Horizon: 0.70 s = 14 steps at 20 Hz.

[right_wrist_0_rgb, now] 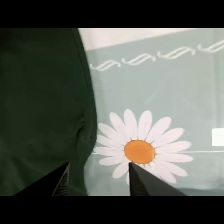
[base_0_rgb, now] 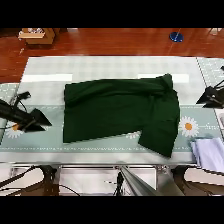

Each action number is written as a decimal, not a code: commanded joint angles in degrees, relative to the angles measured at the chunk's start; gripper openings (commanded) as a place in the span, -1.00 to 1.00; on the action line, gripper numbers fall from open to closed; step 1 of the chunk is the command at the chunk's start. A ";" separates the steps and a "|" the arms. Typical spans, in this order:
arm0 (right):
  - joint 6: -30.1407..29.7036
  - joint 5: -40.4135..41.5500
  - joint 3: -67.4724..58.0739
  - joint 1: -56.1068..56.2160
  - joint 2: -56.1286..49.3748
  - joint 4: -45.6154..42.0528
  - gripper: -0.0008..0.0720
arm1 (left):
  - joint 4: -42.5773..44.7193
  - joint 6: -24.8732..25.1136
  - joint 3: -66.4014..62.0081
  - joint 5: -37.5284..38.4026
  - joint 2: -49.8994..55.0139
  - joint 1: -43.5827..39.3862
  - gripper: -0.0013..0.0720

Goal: Fold the shirts.

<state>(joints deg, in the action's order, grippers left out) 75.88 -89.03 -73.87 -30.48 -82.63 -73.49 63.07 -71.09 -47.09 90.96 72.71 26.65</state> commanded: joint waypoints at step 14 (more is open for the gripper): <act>-2.47 5.01 9.25 -1.25 4.76 2.75 0.30 | -0.68 -5.29 8.20 -13.86 6.95 -20.06 0.52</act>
<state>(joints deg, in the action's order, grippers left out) 73.47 -84.49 -64.71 -31.68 -78.67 -70.78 63.02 -75.29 -39.00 80.47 77.17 10.02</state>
